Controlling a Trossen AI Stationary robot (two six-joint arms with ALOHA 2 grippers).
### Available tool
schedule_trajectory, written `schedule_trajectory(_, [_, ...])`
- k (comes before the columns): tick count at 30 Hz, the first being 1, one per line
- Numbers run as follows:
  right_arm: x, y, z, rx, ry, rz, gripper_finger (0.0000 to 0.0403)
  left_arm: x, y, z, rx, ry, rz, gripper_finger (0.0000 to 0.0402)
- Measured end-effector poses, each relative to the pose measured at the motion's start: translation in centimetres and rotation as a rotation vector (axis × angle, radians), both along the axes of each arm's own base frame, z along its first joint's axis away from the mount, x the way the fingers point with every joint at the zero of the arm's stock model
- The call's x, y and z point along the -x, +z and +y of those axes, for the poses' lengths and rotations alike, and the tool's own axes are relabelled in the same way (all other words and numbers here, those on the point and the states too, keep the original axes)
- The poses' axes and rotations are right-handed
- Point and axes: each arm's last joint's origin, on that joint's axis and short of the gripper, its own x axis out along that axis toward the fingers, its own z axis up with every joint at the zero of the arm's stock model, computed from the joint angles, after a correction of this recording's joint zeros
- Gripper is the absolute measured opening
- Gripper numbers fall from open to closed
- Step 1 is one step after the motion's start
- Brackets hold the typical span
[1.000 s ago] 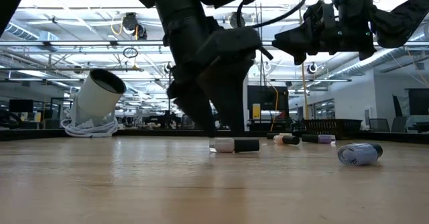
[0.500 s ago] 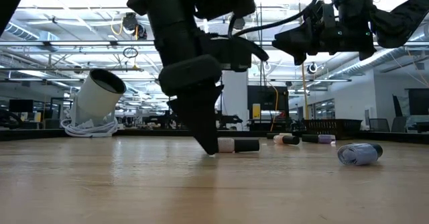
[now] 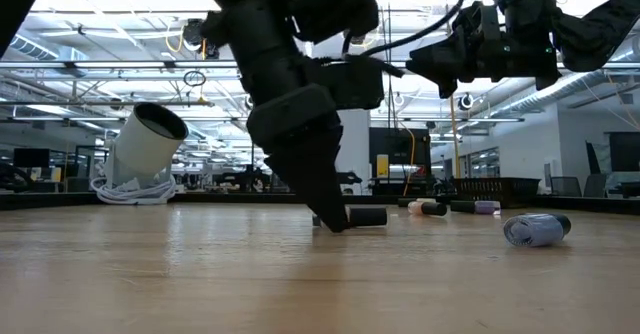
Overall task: Pick & Place Nail Polish
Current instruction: Put the white nail polish into the black bin
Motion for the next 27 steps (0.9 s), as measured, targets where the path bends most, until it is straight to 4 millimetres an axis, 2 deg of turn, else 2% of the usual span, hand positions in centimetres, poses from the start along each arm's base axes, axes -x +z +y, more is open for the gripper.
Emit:
schedule_trajectory(5, [0.0,0.1,0.0,0.006,-0.001,-0.009,0.0116,0.4,-1.0,0.8,0.060,0.061,-0.015,0.0340])
schedule_trajectory(20, [0.0,0.1,0.0,-0.003,-0.004,-0.012,0.0116,1.0,-1.3,0.9,0.046,0.061,0.053,0.0338])
schedule_trajectory(23, [0.0,0.1,0.0,-0.003,-0.004,-0.012,0.0116,1.0,-1.4,0.9,0.047,0.054,0.051,0.0319])
schedule_trajectory(27, [0.0,0.1,0.0,-0.006,-0.004,-0.009,0.0116,1.0,-1.4,0.8,0.050,0.057,0.051,0.0257])
